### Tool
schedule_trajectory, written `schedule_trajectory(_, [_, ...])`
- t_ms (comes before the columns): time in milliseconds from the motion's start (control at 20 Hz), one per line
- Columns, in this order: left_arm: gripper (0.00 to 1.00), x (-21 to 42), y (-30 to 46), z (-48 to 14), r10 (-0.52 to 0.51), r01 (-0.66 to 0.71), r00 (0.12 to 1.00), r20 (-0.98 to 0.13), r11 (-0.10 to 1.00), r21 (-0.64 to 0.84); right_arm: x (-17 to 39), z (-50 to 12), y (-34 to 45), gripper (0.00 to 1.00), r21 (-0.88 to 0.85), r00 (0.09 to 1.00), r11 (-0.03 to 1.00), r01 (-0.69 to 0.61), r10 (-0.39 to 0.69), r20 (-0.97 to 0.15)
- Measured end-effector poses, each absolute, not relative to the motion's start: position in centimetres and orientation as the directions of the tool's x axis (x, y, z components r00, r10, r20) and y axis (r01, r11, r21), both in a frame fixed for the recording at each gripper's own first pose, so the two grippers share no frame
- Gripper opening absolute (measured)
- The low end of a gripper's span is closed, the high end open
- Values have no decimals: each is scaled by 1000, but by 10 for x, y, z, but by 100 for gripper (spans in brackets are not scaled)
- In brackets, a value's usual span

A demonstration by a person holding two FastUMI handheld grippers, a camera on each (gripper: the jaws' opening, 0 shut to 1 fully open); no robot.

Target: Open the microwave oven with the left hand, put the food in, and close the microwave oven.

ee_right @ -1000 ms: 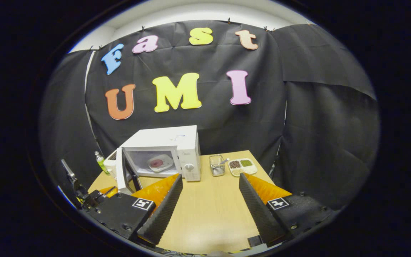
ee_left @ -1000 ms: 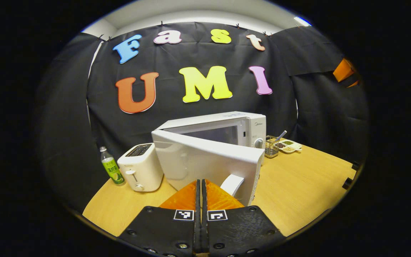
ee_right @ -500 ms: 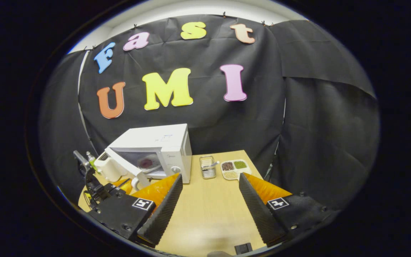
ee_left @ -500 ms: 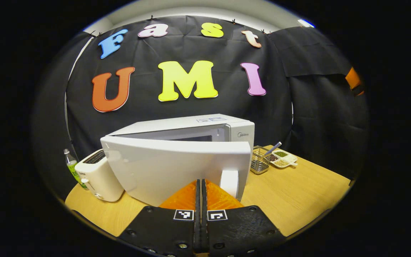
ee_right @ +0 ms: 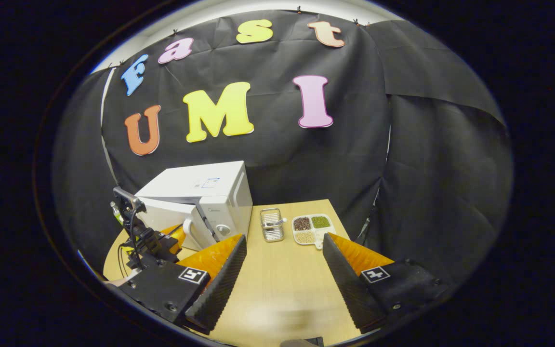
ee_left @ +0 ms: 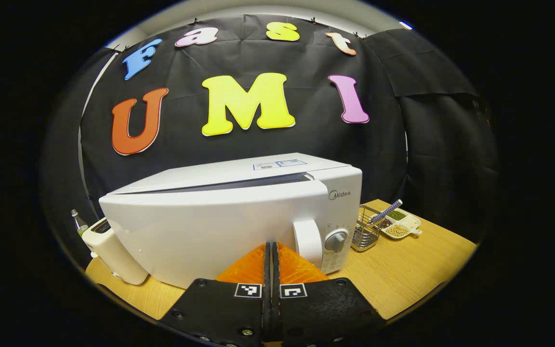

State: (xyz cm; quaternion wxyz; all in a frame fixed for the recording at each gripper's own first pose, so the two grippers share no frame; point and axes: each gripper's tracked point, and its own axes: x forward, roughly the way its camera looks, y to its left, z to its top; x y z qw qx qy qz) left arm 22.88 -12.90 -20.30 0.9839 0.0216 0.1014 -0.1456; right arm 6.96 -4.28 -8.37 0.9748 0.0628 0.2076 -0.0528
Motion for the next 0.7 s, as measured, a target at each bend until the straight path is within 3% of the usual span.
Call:
schedule_trajectory(500, [0, 250, -135, -202, -234, 241, 952, -200, 970, 14, 77, -97, -70, 100, 132, 902, 982, 138, -69, -426])
schedule_trajectory(700, [0, 253, -137, -206, -209, 214, 946, -247, 977, -8, 72, -94, -73, 100, 148, 907, 978, 145, -72, -415])
